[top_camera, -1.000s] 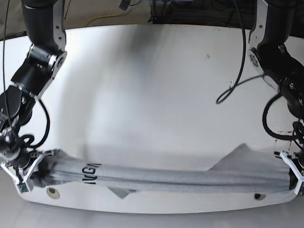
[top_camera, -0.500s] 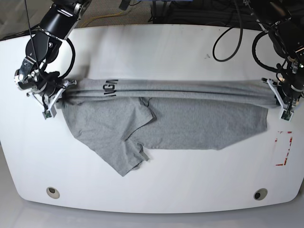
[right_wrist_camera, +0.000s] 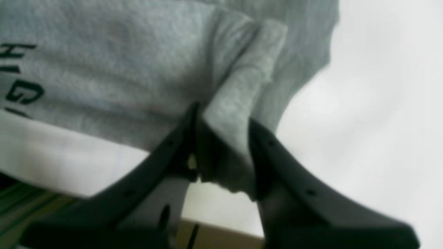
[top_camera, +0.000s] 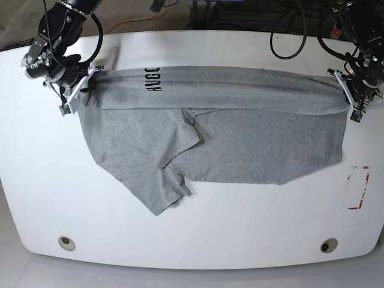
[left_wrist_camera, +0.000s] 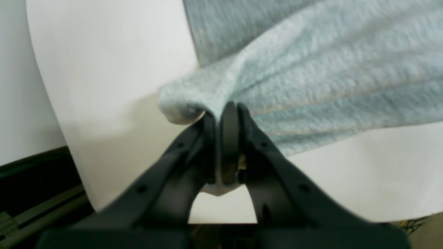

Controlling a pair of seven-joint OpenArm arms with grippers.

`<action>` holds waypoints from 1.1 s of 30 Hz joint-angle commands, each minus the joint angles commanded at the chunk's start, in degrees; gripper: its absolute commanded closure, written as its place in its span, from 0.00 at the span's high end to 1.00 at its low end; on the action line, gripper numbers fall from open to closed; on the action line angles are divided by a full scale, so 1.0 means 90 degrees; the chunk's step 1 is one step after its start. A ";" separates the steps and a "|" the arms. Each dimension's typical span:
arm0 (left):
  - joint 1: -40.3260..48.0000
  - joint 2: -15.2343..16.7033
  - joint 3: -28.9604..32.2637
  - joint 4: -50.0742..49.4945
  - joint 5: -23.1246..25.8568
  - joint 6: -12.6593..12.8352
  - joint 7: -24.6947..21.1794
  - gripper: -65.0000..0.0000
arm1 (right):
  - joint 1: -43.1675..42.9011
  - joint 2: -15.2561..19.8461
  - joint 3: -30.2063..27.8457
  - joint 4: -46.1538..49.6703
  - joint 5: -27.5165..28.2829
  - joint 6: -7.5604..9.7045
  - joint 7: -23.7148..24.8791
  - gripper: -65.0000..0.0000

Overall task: Fold the T-shirt properly
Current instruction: 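Drag the held fold edge with both grippers toward the arm bases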

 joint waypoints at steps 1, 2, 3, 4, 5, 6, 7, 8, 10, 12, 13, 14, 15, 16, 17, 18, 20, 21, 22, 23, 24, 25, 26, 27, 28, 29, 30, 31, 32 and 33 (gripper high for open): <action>0.0049 0.0000 0.0000 0.0000 0.0000 0.0000 0.0000 0.01 | -0.0127 0.0137 0.0010 0.0000 0.0342 0.0000 -0.0059 0.14; 0.0117 0.0000 0.0000 0.0000 0.0000 0.0000 0.0000 0.01 | -0.0234 0.0234 0.0010 -0.0020 0.0625 0.0000 -0.0068 0.14; 0.0176 -0.0010 0.0010 0.0000 0.0000 0.0000 0.0000 0.01 | -0.0352 0.0313 0.0010 -0.0029 0.0850 0.0000 -0.0068 0.14; 0.0225 -0.0010 0.0020 0.0000 0.0000 0.0000 0.0000 0.02 | -0.0479 0.0381 0.0010 -0.0029 0.1133 0.0000 -0.0068 0.14; 0.0283 -0.0068 0.0020 0.0000 0.0000 0.0000 0.0000 0.06 | -0.0606 0.0469 0.0000 -0.0029 0.1426 0.0000 -0.0068 0.14; 0.0342 -0.0156 0.0020 0.0000 -0.0010 0.0000 0.0000 0.13 | -0.0733 0.0586 -0.0020 -0.0029 0.1729 0.0000 -0.0078 0.14; 0.0371 -0.0215 0.0020 0.0000 -0.0029 0.0000 0.0000 0.19 | -0.0821 0.0664 -0.0029 -0.0029 0.1983 0.0000 -0.0078 0.14; 0.0391 -0.0244 0.0020 0.0000 -0.0039 0.0000 0.0000 0.26 | -0.0899 0.0733 -0.0029 -0.0039 0.2247 0.0000 -0.0078 0.14; 0.0410 -0.0293 -0.0010 -0.0010 -0.0039 0.0000 0.0000 0.39 | -0.1114 0.0947 -0.0049 -0.0049 0.2794 0.0000 -0.0088 0.14; 0.0410 -0.0381 -0.0020 -0.0020 -0.0020 0.0000 -0.0010 0.39 | -0.1260 0.1162 -0.0244 -0.0049 0.3126 0.0000 -0.0098 0.14; 0.0410 -0.0449 -0.0020 -0.0029 -0.0010 0.0000 -0.0010 0.36 | -0.1338 0.1280 -0.0371 -0.0049 0.3282 0.0000 -0.0098 0.14; 0.0410 -0.0518 -0.0020 -0.0059 -0.0010 0.0000 -0.0010 0.31 | -0.1426 0.1407 -0.0488 -0.0049 0.3468 0.0000 -0.0098 0.14; 0.0391 -0.0557 -0.0020 -0.0098 -0.0010 0.0000 -0.0010 0.25 | -0.1504 0.1504 -0.0576 -0.0049 0.3643 0.0000 -0.0098 0.14; 0.0381 -0.0586 -0.0020 -0.0127 -0.0020 0.0000 -0.0010 0.19 | -0.1563 0.1563 -0.0635 -0.0049 0.3770 0.0000 -0.0098 0.14; 0.0381 -0.0625 -0.0020 -0.0156 -0.0020 0.0000 -0.0010 0.14 | -0.1621 0.1592 -0.0664 -0.0049 0.3888 0.0000 -0.0098 0.14; 0.0381 -0.0674 -0.0020 -0.0176 -0.0029 0.0000 -0.0020 0.07 | -0.1709 0.1631 -0.0723 -0.0049 0.4044 0.0000 -0.0098 0.14; 0.0381 -0.0703 -0.0010 -0.0244 -0.0039 0.0000 -0.0029 0.00 | -0.1836 0.1651 -0.0801 -0.0049 0.4161 0.0000 -0.0098 0.14; 0.0381 -0.0713 -0.0010 -0.0303 -0.0039 0.0000 -0.0039 0.00 | -0.1885 0.1700 -0.0850 -0.0049 0.4200 0.0000 -0.0098 0.14; 0.0371 -0.0723 -0.0010 -0.0381 -0.0039 0.0000 -0.0049 0.00 | -0.1924 0.1817 -0.0947 -0.0049 0.4210 0.0000 -0.0098 0.14; 0.0371 -0.0733 0.0000 -0.0430 -0.0039 0.0000 -0.0049 0.00 | -0.1954 0.1895 -0.1065 -0.0049 0.4210 0.0000 -0.0098 0.14; 0.0371 -0.0742 0.0000 -0.0469 -0.0039 0.0000 -0.0049 0.00 | -0.1963 0.1954 -0.1153 -0.0049 0.4210 0.0000 -0.0098 0.16; 0.0371 -0.0801 0.0010 -0.0488 -0.0039 0.0000 -0.0049 0.00 | -0.2012 0.2042 -0.1211 -0.0049 0.4200 0.0000 -0.0098 0.21; 0.0371 -0.0908 0.0029 -0.0557 -0.0049 0.0000 -0.0049 0.00 | -0.2100 0.2139 -0.1250 -0.0049 0.4200 0.0000 -0.0088 0.28; 0.0371 -0.0977 0.0049 -0.0674 -0.0049 0.0000 -0.0049 0.01 | -0.2159 0.2198 -0.1241 -0.0049 0.4210 0.0000 -0.0088 0.36; 0.0361 -0.1016 0.0117 -0.0811 -0.0049 0.0000 -0.0059 0.04 | -0.2198 0.2247 -0.1241 -0.0039 0.4181 0.0000 -0.0078 0.45; 0.0342 -0.1035 0.0176 -0.0899 -0.0049 0.0000 -0.0088 0.08 | -0.2208 0.2305 -0.1241 -0.0039 0.4161 0.0000 -0.0078 0.51; 0.0313 -0.1074 0.0215 -0.0957 -0.0049 0.0000 -0.0147 0.11 | -0.2217 0.2364 -0.1241 -0.0039 0.4151 0.0000 -0.0059 0.56; 0.0244 -0.1104 0.0283 -0.1016 -0.0049 0.0000 -0.0303 0.17 | -0.2227 0.2422 -0.1241 -0.0039 0.4151 0.0000 -0.0029 0.62; 0.0234 -0.1133 0.0352 -0.1094 -0.0049 0.0000 -0.0518 0.24 | -0.2217 0.2432 -0.1201 -0.0039 0.4151 0.0000 -0.0029 0.67; 0.0234 -0.1133 0.0371 -0.1133 -0.0049 0.0000 -0.0625 0.29 | -0.2198 0.2403 -0.1104 -0.0039 0.4161 0.0000 -0.0029 0.68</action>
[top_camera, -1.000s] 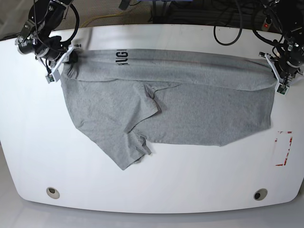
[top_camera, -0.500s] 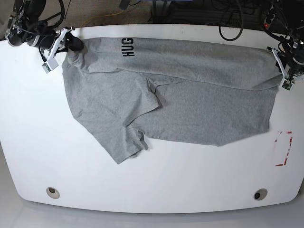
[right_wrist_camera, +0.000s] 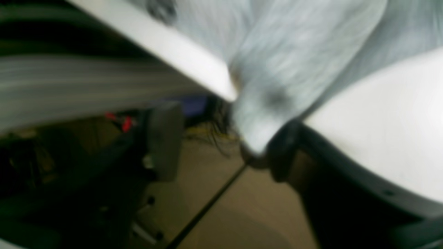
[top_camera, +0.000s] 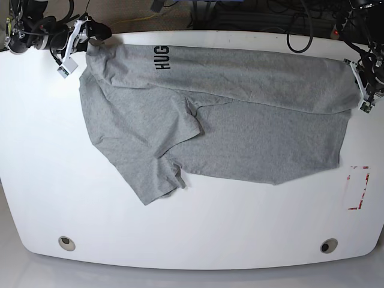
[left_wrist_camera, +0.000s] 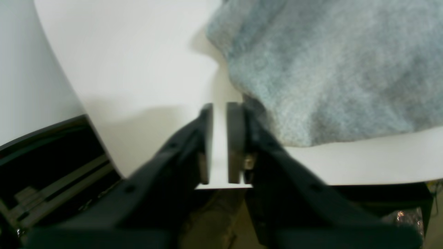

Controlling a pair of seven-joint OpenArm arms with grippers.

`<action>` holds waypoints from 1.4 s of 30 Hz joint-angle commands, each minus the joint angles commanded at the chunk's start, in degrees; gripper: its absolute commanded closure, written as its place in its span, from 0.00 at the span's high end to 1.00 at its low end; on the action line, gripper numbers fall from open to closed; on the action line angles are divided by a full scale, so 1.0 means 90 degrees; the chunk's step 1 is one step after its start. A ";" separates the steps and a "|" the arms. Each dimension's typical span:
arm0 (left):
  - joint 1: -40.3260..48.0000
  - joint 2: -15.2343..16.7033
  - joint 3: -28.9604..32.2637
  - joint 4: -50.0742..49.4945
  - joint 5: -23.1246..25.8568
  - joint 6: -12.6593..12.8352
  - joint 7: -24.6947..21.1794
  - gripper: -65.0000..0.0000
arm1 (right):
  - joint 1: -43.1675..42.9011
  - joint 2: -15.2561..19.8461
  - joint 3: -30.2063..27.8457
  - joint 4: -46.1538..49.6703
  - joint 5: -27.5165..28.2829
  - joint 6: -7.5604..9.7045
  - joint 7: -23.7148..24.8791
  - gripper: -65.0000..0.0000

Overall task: Fold the T-shirt properly
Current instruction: 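Drag the held fold edge with both grippers toward the arm bases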

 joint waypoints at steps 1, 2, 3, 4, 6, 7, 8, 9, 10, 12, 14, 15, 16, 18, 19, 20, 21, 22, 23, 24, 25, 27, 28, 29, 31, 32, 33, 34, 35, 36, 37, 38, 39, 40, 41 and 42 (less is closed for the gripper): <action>0.0000 0.0000 0.0010 -0.0039 0.0000 0.0000 -0.0098 0.33 | 0.0010 -0.0010 0.0107 0.0000 0.0000 0.0000 0.0000 0.69; -0.0010 0.0000 0.0049 -0.0078 0.0000 0.0000 -0.0137 0.38 | 0.0039 -0.0088 0.0205 0.0000 0.0000 0.0000 0.0010 0.69; -0.0039 0.0000 0.0059 -0.0088 0.0000 0.0000 -0.0137 0.40 | 0.0186 -0.0234 0.0264 0.0000 -0.0010 0.0000 0.0010 0.69; -0.0049 0.0000 0.0088 -0.0098 0.0000 0.0000 -0.0137 0.41 | 0.0361 -0.0332 0.0274 0.0000 -0.0049 0.0000 0.0000 0.69; -0.0049 0.0029 0.0195 -0.0098 0.0000 0.0000 -0.0137 0.41 | 0.0684 -0.0518 0.0274 -0.0010 -0.0391 0.0000 -0.0010 0.69; -0.0049 0.0029 0.0225 -0.0098 0.0000 0.0000 -0.0137 0.41 | 0.0762 -0.0596 0.0274 -0.0010 -0.0498 0.0000 -0.0020 0.69; -0.0049 0.0029 0.0264 -0.0098 0.0000 0.0000 -0.0137 0.41 | 0.0860 -0.0713 0.0274 -0.0010 -0.0664 0.0000 -0.0029 0.69; -0.0049 0.0039 0.0313 -0.0098 0.0000 0.0000 -0.0137 0.41 | 0.1006 -0.0908 0.0264 -0.0010 -0.0947 0.0000 -0.0039 0.69; -0.0049 0.0039 0.0322 -0.0098 0.0000 0.0000 -0.0137 0.41 | 0.1074 -0.1006 0.0264 -0.0010 -0.1133 0.0000 -0.0049 0.69; -0.0020 0.0039 0.0342 -0.0098 0.0020 0.0000 -0.0137 0.41 | 0.1192 -0.1221 0.0264 -0.0010 -0.1553 0.0000 -0.0049 0.69; -0.0010 0.0039 0.0352 -0.0098 0.0049 0.0000 -0.0137 0.41 | 0.1280 -0.1436 0.0264 -0.0010 -0.1905 0.0000 -0.0049 0.68; 0.0000 0.0039 0.0352 -0.0117 0.0059 0.0000 -0.0137 0.41 | 0.1309 -0.1514 0.0264 -0.0010 -0.2032 0.0000 -0.0059 0.68; 0.0000 0.0039 0.0352 -0.0195 0.0059 0.0000 -0.0137 0.41 | 0.1309 -0.1592 0.0264 -0.0010 -0.2129 0.0000 -0.0059 0.66; -0.0010 0.0039 0.0342 -0.0459 0.0059 0.0000 -0.0147 0.41 | 0.1299 -0.1690 0.0264 -0.0010 -0.2188 0.0000 -0.0059 0.54; -0.0010 0.0039 0.0342 -0.0557 0.0059 0.0000 -0.0147 0.41 | 0.1289 -0.1729 0.0264 -0.0010 -0.2188 0.0000 -0.0059 0.46; -0.0020 0.0029 0.0342 -0.0635 0.0059 0.0000 -0.0147 0.41 | 0.1289 -0.1748 0.0264 -0.0010 -0.2188 0.0000 -0.0059 0.39; -0.0029 0.0020 0.0342 -0.0703 0.0059 0.0000 -0.0147 0.41 | 0.1280 -0.1748 0.0264 -0.0010 -0.2188 0.0000 -0.0059 0.28; -0.0029 0.0020 0.0352 -0.0742 0.0059 0.0000 -0.0147 0.41 | 0.1270 -0.1739 0.0264 -0.0010 -0.2178 0.0000 -0.0059 0.20; -0.0020 0.0020 0.0352 -0.0762 0.0059 0.0000 -0.0147 0.41 | 0.1250 -0.1709 0.0274 0.0000 -0.2178 0.0000 -0.0059 0.13; -0.0020 0.0020 0.0352 -0.0772 0.0059 0.0000 -0.0147 0.41 | 0.1172 -0.1700 0.0293 0.0000 -0.2168 0.0000 -0.0059 0.07; -0.0010 0.0029 0.0352 -0.0791 0.0088 0.0000 -0.0147 0.41 | 0.1104 -0.1690 0.0293 0.0020 -0.2168 0.0000 -0.0059 0.04; -0.0010 0.0039 0.0352 -0.0869 0.0254 0.0000 -0.0147 0.41 | 0.1006 -0.1524 0.0303 0.0029 -0.2168 0.0000 -0.0059 0.05; -0.0029 0.0039 0.0352 -0.0967 0.0420 0.0000 -0.0156 0.41 | 0.0957 -0.1348 0.0274 0.0029 -0.2120 0.0000 -0.0059 0.06; -0.0039 0.0039 0.0352 -0.1055 0.0537 0.0000 -0.0156 0.41 | 0.0879 -0.1221 0.0264 0.0000 -0.1993 0.0000 -0.0059 0.08; -0.0039 0.0039 0.0352 -0.1182 0.0664 0.0000 -0.0225 0.41 | 0.0723 -0.1035 0.0264 -0.0010 -0.1748 0.0000 -0.0059 0.11; -0.0039 0.0039 0.0352 -0.1221 0.0694 0.0000 -0.0283 0.41 | 0.0654 -0.0957 0.0264 -0.0010 -0.1612 0.0000 -0.0059 0.12; -0.0029 0.0039 0.0352 -0.1260 0.0733 0.0000 -0.0361 0.41 | 0.0576 -0.0801 0.0264 -0.0010 -0.1465 0.0000 -0.0059 0.12; -0.0020 0.0039 0.0352 -0.1299 0.0733 0.0000 -0.0400 0.41 | 0.0508 -0.0635 0.0254 -0.0010 -0.1309 0.0000 -0.0059 0.13; -0.0010 0.0039 0.0352 -0.1319 0.0733 0.0000 -0.0410 0.41 | 0.0440 -0.0488 0.0244 -0.0010 -0.1182 0.0000 -0.0059 0.14; -0.0010 0.0039 0.0352 -0.1338 0.0733 0.0000 -0.0410 0.41 | 0.0381 -0.0410 0.0244 -0.0010 -0.1114 0.0000 -0.0059 0.15; 0.0000 0.0039 0.0342 -0.1338 0.0733 0.0000 -0.0410 0.41 | 0.0322 -0.0313 0.0215 -0.0010 -0.1084 0.0000 -0.0059 0.17; 0.0010 0.0039 0.0332 -0.1338 0.0733 0.0000 -0.0410 0.41 | 0.0303 -0.0195 0.0088 -0.0010 -0.1084 0.0000 -0.0059 0.20; 0.0039 0.0020 0.0332 -0.1338 0.0733 0.0000 -0.0410 0.41 | 0.0303 -0.0049 -0.0049 -0.0010 -0.1084 0.0000 -0.0059 0.23; 0.0068 0.0010 0.0322 -0.1338 0.0733 0.0000 -0.0410 0.41 | 0.0303 0.0078 -0.0156 -0.0010 -0.1084 0.0000 -0.0059 0.25; 0.0098 0.0010 0.0322 -0.1299 0.0733 0.0000 -0.0410 0.41 | 0.0303 0.0205 -0.0283 -0.0010 -0.1084 0.0000 -0.0039 0.27; 0.0127 0.0010 0.0322 -0.1280 0.0733 0.0000 -0.0410 0.41 | 0.0303 0.0332 -0.0430 -0.0010 -0.1084 0.0000 -0.0020 0.30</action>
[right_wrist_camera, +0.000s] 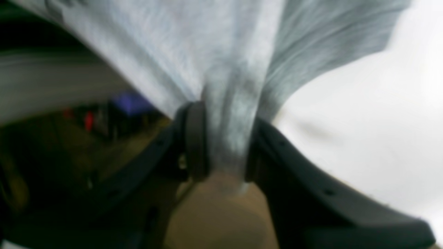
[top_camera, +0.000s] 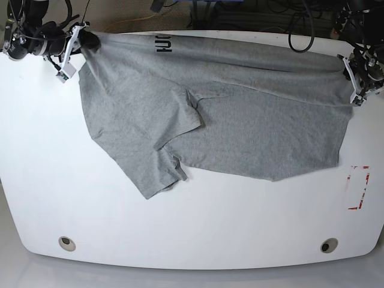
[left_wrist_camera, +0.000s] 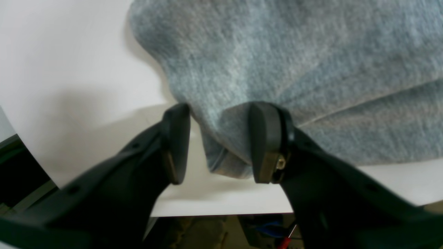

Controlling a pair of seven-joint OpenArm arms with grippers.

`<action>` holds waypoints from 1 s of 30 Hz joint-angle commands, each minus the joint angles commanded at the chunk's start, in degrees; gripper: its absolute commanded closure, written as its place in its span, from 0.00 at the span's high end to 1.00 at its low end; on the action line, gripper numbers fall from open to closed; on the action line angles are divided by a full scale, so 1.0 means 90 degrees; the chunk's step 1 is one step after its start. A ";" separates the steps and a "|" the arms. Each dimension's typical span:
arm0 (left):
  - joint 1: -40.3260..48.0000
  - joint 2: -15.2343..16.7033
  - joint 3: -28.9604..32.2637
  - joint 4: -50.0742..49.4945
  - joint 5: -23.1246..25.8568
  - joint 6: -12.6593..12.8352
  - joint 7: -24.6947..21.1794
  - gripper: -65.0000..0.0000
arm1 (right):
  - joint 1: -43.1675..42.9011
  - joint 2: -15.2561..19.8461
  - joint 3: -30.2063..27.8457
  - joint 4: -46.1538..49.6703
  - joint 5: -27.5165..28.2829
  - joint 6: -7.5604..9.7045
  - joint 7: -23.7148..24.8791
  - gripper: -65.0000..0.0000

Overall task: Fold the T-shirt properly
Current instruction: 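Drag the held fold edge with both grippers toward the arm bases, then release the edge and move the right gripper to the shirt's sleeve side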

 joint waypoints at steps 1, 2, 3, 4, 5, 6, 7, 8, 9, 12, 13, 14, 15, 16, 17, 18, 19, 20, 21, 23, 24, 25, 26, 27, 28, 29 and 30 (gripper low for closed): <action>0.0000 0.0000 0.0000 0.0039 -0.0029 0.0000 0.0000 0.41 | 0.0010 0.0098 -0.0117 -0.0010 -0.0010 0.0000 0.0000 0.34; 0.0010 0.0000 -0.0020 0.0117 -0.0039 0.0000 0.0000 0.41 | 0.0010 0.0166 -0.0205 -0.0010 -0.0010 0.0000 0.0000 0.39; 0.0039 0.0010 -0.0029 0.0195 -0.0049 0.0000 0.0010 0.42 | 0.0010 0.0205 -0.0205 -0.0010 -0.0010 0.0000 0.0000 0.45; 0.0107 0.0010 -0.0078 0.0293 -0.0059 0.0000 0.0010 0.42 | 0.0010 0.0215 -0.0215 -0.0010 0.0000 0.0000 0.0000 0.50; 0.0166 0.0020 -0.0156 0.0420 -0.0068 0.0000 0.0010 0.42 | 0.0020 0.0215 -0.0195 -0.0010 0.0010 0.0000 0.0000 0.55; 0.0205 0.0039 -0.0264 0.0635 -0.0068 0.0000 0.0020 0.42 | 0.0020 0.0244 -0.0195 0.0010 0.0049 0.0000 0.0000 0.63; 0.0225 0.0068 -0.0352 0.0830 -0.0137 0.0000 0.0020 0.42 | 0.0029 0.0244 -0.0186 0.0049 0.0078 0.0000 0.0000 0.70; 0.0225 0.0127 -0.0420 0.0947 -0.0244 0.0000 0.0020 0.42 | 0.0029 0.0234 -0.0176 0.0059 0.0137 0.0000 0.0010 0.73; 0.0225 0.0186 -0.0508 0.1074 -0.0420 0.0000 0.0029 0.42 | 0.0029 0.0225 -0.0147 0.0059 0.0244 0.0000 0.0020 0.78; 0.0234 0.0225 -0.0801 0.1358 -0.0947 0.0000 0.0234 0.42 | 0.0098 -0.0010 0.0039 0.0059 0.0537 0.0000 0.0059 0.83; 0.0225 0.0225 -0.0869 0.1446 -0.1084 0.0000 0.0430 0.42 | 0.0195 -0.0147 0.0049 0.0059 0.0586 0.0000 0.0088 0.83; 0.0205 0.0225 -0.0938 0.1553 -0.1270 0.0000 0.0664 0.42 | 0.0303 -0.0283 0.0059 0.0059 0.0596 0.0000 0.0088 0.83; 0.0186 0.0225 -0.1006 0.1670 -0.1465 0.0000 0.0889 0.42 | 0.0381 -0.0420 0.0059 0.0059 0.0576 0.0000 0.0088 0.83; 0.0176 0.0225 -0.1065 0.1778 -0.1621 0.0000 0.1035 0.42 | 0.0440 -0.0567 0.0059 0.0020 0.0576 0.0000 0.0098 0.83; 0.0176 0.0244 -0.1104 0.1836 -0.1739 0.0000 0.1104 0.43 | 0.0498 -0.0742 0.0059 0.0000 0.0567 0.0000 0.0098 0.82; 0.0176 0.0244 -0.1084 0.1846 -0.1788 0.0000 0.1104 0.45 | 0.0537 -0.0908 0.0059 0.0000 0.0537 0.0000 0.0098 0.80; 0.0176 0.0254 -0.1035 0.1827 -0.1739 0.0000 0.1104 0.48 | 0.0576 -0.1074 0.0059 0.0000 0.0449 0.0000 0.0098 0.77; 0.0127 0.0274 -0.0928 0.1768 -0.1602 0.0000 0.1104 0.53 | 0.0596 -0.1299 0.0049 0.0000 0.0215 0.0000 0.0098 0.71; 0.0059 0.0274 -0.0801 0.1729 -0.1504 0.0000 0.1104 0.57 | 0.0713 -0.1446 0.0049 0.0010 -0.0029 0.0000 0.0098 0.68; 0.0020 0.0361 -0.0557 0.1631 -0.1387 0.0000 0.1094 0.61 | 0.0869 -0.1641 0.0059 0.0000 -0.0586 0.0000 0.0098 0.60; 0.0020 0.0400 -0.0498 0.1592 -0.1348 0.0000 0.1084 0.62 | 0.0938 -0.1719 0.0059 0.0000 -0.0977 0.0000 0.0098 0.56; 0.0020 0.0440 -0.0479 0.1553 -0.1299 0.0000 0.1084 0.62 | 0.0957 -0.1778 0.0059 0.0000 -0.1328 0.0000 0.0117 0.53; 0.0020 0.0459 -0.0479 0.1524 -0.1241 0.0000 0.1084 0.62 | 0.1026 -0.1788 0.0059 0.0000 -0.1563 0.0000 0.0166 0.51; 0.0020 0.0488 -0.0469 0.1475 -0.1201 0.0000 0.1084 0.62 | 0.1094 -0.1807 0.0059 0.0000 -0.1739 0.0000 0.0195 0.50; 0.0010 0.0547 -0.0469 0.1368 -0.1094 0.0000 0.1084 0.62 | 0.1201 -0.1846 0.0059 0.0000 -0.2051 0.0000 0.0244 0.49; 0.0010 0.0576 -0.0469 0.1241 -0.0977 0.0000 0.1084 0.62 | 0.1309 -0.1875 0.0059 -0.0010 -0.2305 0.0000 0.0264 0.49; 0.0010 0.0606 -0.0459 0.1084 -0.0830 0.0000 0.1084 0.62 | 0.1416 -0.1905 0.0059 -0.0029 -0.2589 0.0000 0.0313 0.49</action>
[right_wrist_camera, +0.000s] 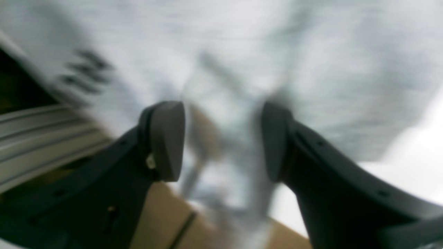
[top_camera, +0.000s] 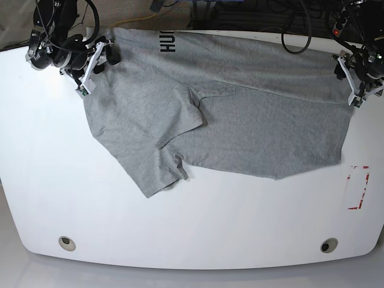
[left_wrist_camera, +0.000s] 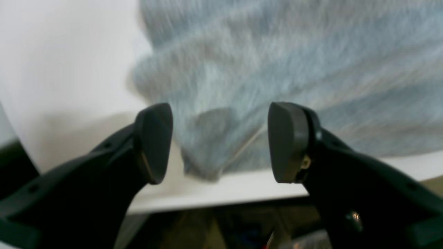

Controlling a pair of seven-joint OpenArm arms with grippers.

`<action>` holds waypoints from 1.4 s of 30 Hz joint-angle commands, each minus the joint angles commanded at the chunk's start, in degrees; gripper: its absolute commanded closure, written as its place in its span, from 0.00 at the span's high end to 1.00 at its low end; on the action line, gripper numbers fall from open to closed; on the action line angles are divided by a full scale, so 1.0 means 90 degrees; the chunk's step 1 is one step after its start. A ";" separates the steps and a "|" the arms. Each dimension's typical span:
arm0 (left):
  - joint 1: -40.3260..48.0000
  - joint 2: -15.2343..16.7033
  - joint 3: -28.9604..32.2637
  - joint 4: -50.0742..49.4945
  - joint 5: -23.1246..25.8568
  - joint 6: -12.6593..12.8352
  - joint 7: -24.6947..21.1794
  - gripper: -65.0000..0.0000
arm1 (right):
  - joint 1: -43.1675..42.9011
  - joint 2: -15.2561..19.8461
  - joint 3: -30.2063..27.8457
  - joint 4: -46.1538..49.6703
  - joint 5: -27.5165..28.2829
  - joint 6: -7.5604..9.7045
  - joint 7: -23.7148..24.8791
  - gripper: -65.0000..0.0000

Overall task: Fold the T-shirt properly
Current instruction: 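Release the edge and move the right gripper to the shirt's sleeve side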

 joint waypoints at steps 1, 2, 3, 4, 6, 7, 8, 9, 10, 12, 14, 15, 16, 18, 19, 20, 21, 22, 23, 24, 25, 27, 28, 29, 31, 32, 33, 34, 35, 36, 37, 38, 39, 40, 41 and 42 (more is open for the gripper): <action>-0.0010 0.0000 0.0000 -0.0137 0.0098 0.0000 -0.0010 0.62 | 0.0117 -0.0010 -0.0020 -0.0059 -0.0264 0.0000 0.0039 0.49; -0.0010 0.0000 0.0000 -0.0244 0.0147 0.0000 -0.0039 0.62 | 0.0215 -0.0010 -0.0039 -0.0156 -0.0459 0.0000 0.0068 0.49; -0.0010 0.0000 0.0000 -0.0313 0.0166 0.0000 -0.0098 0.62 | 0.0322 -0.0010 -0.0039 -0.0283 -0.0615 0.0000 0.0078 0.49; -0.0010 0.0000 0.0000 -0.0381 0.0176 0.0000 -0.0195 0.62 | 0.0488 -0.0010 -0.0039 -0.0479 -0.0733 0.0000 0.0137 0.49; 0.0000 0.0000 -0.0010 -0.0488 0.0186 0.0000 -0.0488 0.62 | 0.0840 0.0000 -0.0049 -0.1006 -0.0928 0.0000 0.0283 0.49; 0.0020 0.0000 -0.0010 -0.0527 0.0195 0.0000 -0.0576 0.62 | 0.0996 0.0010 -0.0059 -0.1250 -0.1016 0.0000 0.0361 0.49; 0.0029 0.0000 -0.0010 -0.0567 0.0195 0.0000 -0.0654 0.62 | 0.1182 0.0020 -0.0059 -0.1573 -0.1094 0.0000 0.0449 0.49; 0.0029 0.0000 -0.0010 -0.0586 0.0195 0.0000 -0.0664 0.62 | 0.1299 0.0029 -0.0059 -0.1748 -0.1143 0.0000 0.0508 0.49; 0.0020 0.0000 -0.0010 -0.0596 0.0186 0.0000 -0.0645 0.62 | 0.1455 0.0039 -0.0059 -0.1963 -0.1221 0.0000 0.0576 0.49; 0.0010 0.0000 -0.0049 -0.0596 0.0176 0.0000 -0.0645 0.62 | 0.1621 0.0107 -0.0059 -0.2178 -0.1397 0.0000 0.0723 0.49; 0.0010 0.0000 -0.0049 -0.0567 0.0147 0.0000 -0.0645 0.62 | 0.1827 0.0156 -0.0117 -0.2403 -0.1602 0.0000 0.0938 0.49; 0.0010 -0.0010 -0.0059 -0.0567 0.0147 0.0000 -0.0645 0.62 | 0.1993 0.0166 -0.0274 -0.2530 -0.1748 0.0000 0.1045 0.49; 0.0010 -0.0020 -0.0059 -0.0567 0.0147 0.0000 -0.0645 0.62 | 0.2071 0.0186 -0.0381 -0.2618 -0.1836 0.0000 0.1114 0.49; 0.0010 -0.0020 -0.0059 -0.0567 0.0137 0.0000 -0.0645 0.62 | 0.2286 0.0332 -0.0723 -0.2755 -0.1993 0.0000 0.1289 0.49; 0.0010 -0.0020 -0.0059 -0.0557 0.0137 0.0000 -0.0645 0.62 | 0.2383 0.0371 -0.0840 -0.2725 -0.2012 0.0000 0.1309 0.49; 0.0010 -0.0020 -0.0059 -0.0518 0.0137 0.0000 -0.0645 0.62 | 0.2442 0.0391 -0.0879 -0.2676 -0.2012 0.0000 0.1299 0.49; 0.0010 -0.0020 -0.0068 -0.0440 0.0137 0.0000 -0.0645 0.62 | 0.2491 0.0400 -0.0860 -0.2589 -0.2012 0.0000 0.1241 0.49; 0.0010 -0.0020 -0.0078 -0.0283 0.0127 0.0000 -0.0645 0.62 | 0.2549 0.0410 -0.0850 -0.2442 -0.2012 0.0000 0.1153 0.49; 0.0029 0.0000 -0.0137 -0.0117 0.0098 0.0000 -0.0635 0.62 | 0.2608 0.0410 -0.0850 -0.2325 -0.2022 0.0000 0.1094 0.49; 0.0039 0.0010 -0.0234 0.0020 0.0020 0.0000 -0.0635 0.62 | 0.2637 0.0410 -0.0850 -0.2237 -0.2022 0.0000 0.1065 0.49; 0.0039 0.0020 -0.0332 0.0127 -0.0107 0.0000 -0.0635 0.62 | 0.2657 0.0410 -0.0850 -0.2178 -0.2022 0.0000 0.1055 0.49; 0.0039 0.0020 -0.0527 0.0283 -0.0508 0.0000 -0.0635 0.63 | 0.2862 0.0381 -0.0860 -0.2120 -0.2051 0.0000 0.1055 0.49; 0.0039 0.0020 -0.0606 0.0342 -0.0723 0.0000 -0.0625 0.63 | 0.2989 0.0381 -0.0860 -0.2139 -0.2051 0.0000 0.1055 0.49; 0.0010 0.0020 -0.0664 0.0420 -0.0869 0.0000 -0.0557 0.63 | 0.3106 0.0361 -0.0860 -0.2178 -0.2081 0.0000 0.1055 0.49; -0.0010 0.0020 -0.0772 0.0606 -0.1065 0.0000 -0.0361 0.63 | 0.3311 0.0352 -0.0860 -0.2364 -0.2090 0.0000 0.1065 0.49; -0.0039 0.0020 -0.0830 0.0703 -0.1114 0.0000 -0.0264 0.63 | 0.3448 0.0352 -0.0860 -0.2481 -0.2100 0.0000 0.1104 0.49; -0.0117 0.0020 -0.0830 0.0762 -0.1123 0.0000 -0.0215 0.63 | 0.3565 0.0352 -0.0860 -0.2618 -0.2100 0.0000 0.1162 0.49; -0.0293 0.0029 -0.0821 0.0781 -0.1094 0.0000 -0.0186 0.63 | 0.3741 0.0352 -0.0860 -0.2842 -0.2100 0.0000 0.1319 0.49; -0.0410 0.0107 -0.0840 0.0772 -0.1084 0.0000 -0.0186 0.63 | 0.3907 0.0352 -0.0860 -0.3077 -0.2100 0.0000 0.1485 0.49; -0.0479 0.0186 -0.0869 0.0772 -0.1065 0.0000 -0.0186 0.63 | 0.4034 0.0352 -0.0860 -0.3292 -0.2110 0.0000 0.1631 0.49; -0.0527 0.0234 -0.0869 0.0772 -0.1016 0.0000 -0.0186 0.63 | 0.4151 0.0352 -0.0869 -0.3536 -0.2110 0.0000 0.1778 0.49; -0.0596 0.0313 -0.0840 0.0811 -0.0840 0.0000 -0.0186 0.63 | 0.4347 0.0361 -0.0899 -0.3937 -0.2110 0.0000 0.2012 0.49; -0.0654 0.0381 -0.0830 0.0821 -0.0684 0.0000 -0.0186 0.62 | 0.4513 0.0381 -0.0899 -0.4317 -0.2110 0.0000 0.2237 0.49; -0.0713 0.0440 -0.0821 0.0821 -0.0537 0.0000 -0.0186 0.62 | 0.4630 0.0381 -0.0899 -0.4562 -0.2110 0.0000 0.2422 0.49; -0.0811 0.0518 -0.0821 0.0821 -0.0381 0.0000 -0.0186 0.62 | 0.4767 0.0391 -0.0908 -0.4874 -0.2120 0.0000 0.2647 0.49; -0.0967 0.0615 -0.0821 0.0821 -0.0176 0.0000 -0.0186 0.62 | 0.4933 0.0391 -0.0947 -0.5206 -0.2217 0.0000 0.2921 0.49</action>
